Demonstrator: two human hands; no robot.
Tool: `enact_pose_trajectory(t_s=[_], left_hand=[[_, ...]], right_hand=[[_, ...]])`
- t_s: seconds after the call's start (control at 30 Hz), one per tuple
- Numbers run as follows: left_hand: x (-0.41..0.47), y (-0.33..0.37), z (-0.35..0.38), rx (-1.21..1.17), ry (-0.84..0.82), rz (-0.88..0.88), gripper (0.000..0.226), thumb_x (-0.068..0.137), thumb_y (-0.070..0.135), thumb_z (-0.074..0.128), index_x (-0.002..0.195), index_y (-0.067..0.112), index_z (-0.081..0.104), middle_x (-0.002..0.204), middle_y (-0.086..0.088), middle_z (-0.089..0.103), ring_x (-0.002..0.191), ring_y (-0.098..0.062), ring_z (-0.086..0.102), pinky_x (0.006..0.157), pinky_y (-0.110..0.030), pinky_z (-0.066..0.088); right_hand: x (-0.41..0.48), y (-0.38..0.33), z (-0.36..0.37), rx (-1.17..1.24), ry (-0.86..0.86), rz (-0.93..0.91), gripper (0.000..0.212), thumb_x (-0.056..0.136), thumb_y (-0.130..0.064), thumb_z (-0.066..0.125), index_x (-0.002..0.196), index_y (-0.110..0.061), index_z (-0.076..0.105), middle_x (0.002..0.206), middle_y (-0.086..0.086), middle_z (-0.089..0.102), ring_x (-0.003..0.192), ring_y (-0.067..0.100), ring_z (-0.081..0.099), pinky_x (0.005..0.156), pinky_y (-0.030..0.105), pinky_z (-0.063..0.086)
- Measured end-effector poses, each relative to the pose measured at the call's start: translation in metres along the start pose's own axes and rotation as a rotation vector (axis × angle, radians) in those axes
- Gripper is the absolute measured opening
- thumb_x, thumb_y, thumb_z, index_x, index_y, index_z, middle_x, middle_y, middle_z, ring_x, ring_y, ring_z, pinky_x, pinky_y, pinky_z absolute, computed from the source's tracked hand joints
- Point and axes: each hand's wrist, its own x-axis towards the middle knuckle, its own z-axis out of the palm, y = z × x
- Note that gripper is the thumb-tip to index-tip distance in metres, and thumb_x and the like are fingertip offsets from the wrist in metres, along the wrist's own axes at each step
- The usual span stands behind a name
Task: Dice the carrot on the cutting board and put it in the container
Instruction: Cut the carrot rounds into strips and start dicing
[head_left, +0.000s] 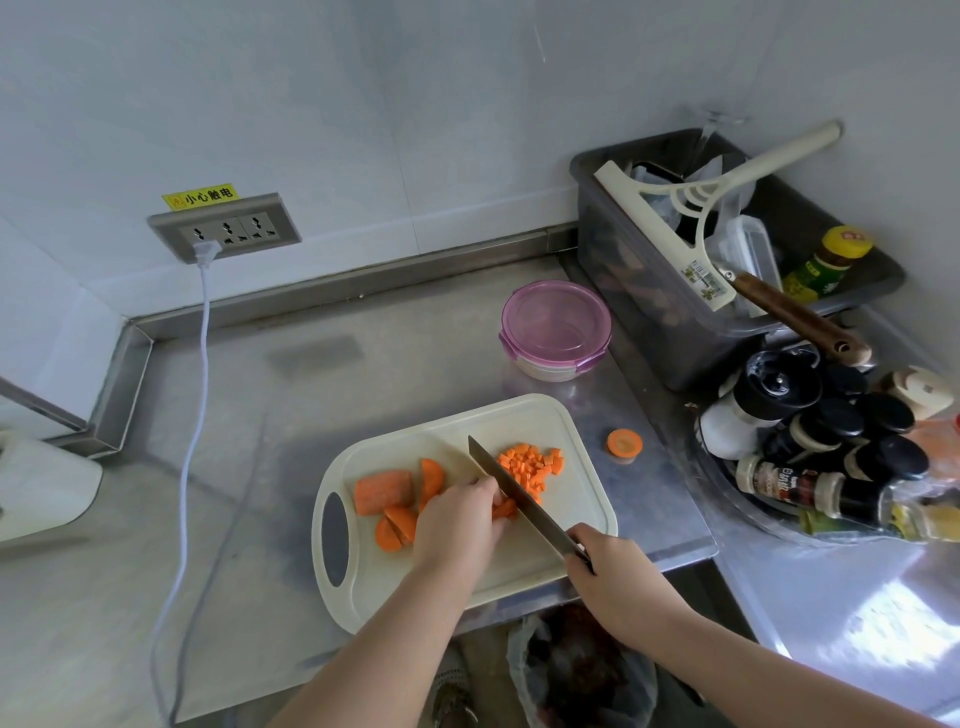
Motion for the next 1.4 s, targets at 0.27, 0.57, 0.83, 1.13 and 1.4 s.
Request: enact_pose_trajectory(t_s=[0.27, 0.57, 0.83, 1.13, 1.4], left_hand=[[-0.004, -0.005, 0.002, -0.077, 0.003, -0.045, 0.041, 0.087, 0.042, 0.063, 0.121, 0.023, 0.053, 0.121, 0.008, 0.052, 0.107, -0.013, 0.058, 0.075, -0.024, 0.046], [-0.008, -0.004, 0.01, -0.13, 0.039, -0.086, 0.029, 0.09, 0.032, 0.061, 0.115, 0.018, 0.059, 0.116, 0.003, 0.055, 0.101, -0.014, 0.059, 0.072, -0.02, 0.041], [-0.006, -0.001, 0.012, -0.182, 0.068, -0.138, 0.025, 0.089, 0.031, 0.062, 0.111, 0.019, 0.061, 0.113, 0.004, 0.057, 0.099, -0.014, 0.059, 0.071, -0.019, 0.04], [-0.014, -0.004, 0.01, -0.129, 0.109, -0.061, 0.029, 0.09, 0.041, 0.056, 0.113, 0.025, 0.058, 0.116, 0.01, 0.052, 0.107, -0.014, 0.056, 0.077, -0.028, 0.046], [-0.015, -0.009, 0.013, -0.115, 0.138, 0.002, 0.02, 0.093, 0.035, 0.053, 0.103, 0.02, 0.062, 0.107, 0.007, 0.059, 0.099, -0.016, 0.06, 0.071, -0.027, 0.043]], right_hand=[[0.0, 0.001, 0.0, 0.001, -0.001, 0.002, 0.026, 0.102, -0.022, 0.035, 0.122, -0.022, 0.051, 0.09, -0.001, 0.061, 0.069, 0.012, 0.06, 0.063, 0.027, 0.053], [0.0, 0.003, 0.006, -0.065, 0.025, -0.039, 0.026, 0.102, -0.021, 0.033, 0.122, -0.019, 0.049, 0.085, 0.002, 0.061, 0.061, 0.013, 0.052, 0.054, 0.027, 0.044], [0.007, -0.002, 0.006, -0.116, 0.021, -0.043, 0.028, 0.104, -0.025, 0.029, 0.125, -0.021, 0.047, 0.092, 0.0, 0.061, 0.077, 0.016, 0.063, 0.067, 0.031, 0.055], [-0.003, -0.005, 0.004, -0.19, 0.125, -0.131, 0.034, 0.103, -0.02, 0.032, 0.135, -0.023, 0.04, 0.086, -0.001, 0.062, 0.074, 0.02, 0.063, 0.066, 0.033, 0.053], [-0.006, -0.008, 0.012, -0.31, 0.073, -0.124, 0.039, 0.099, -0.011, 0.035, 0.136, -0.022, 0.036, 0.078, -0.003, 0.054, 0.065, 0.021, 0.054, 0.06, 0.034, 0.047]])
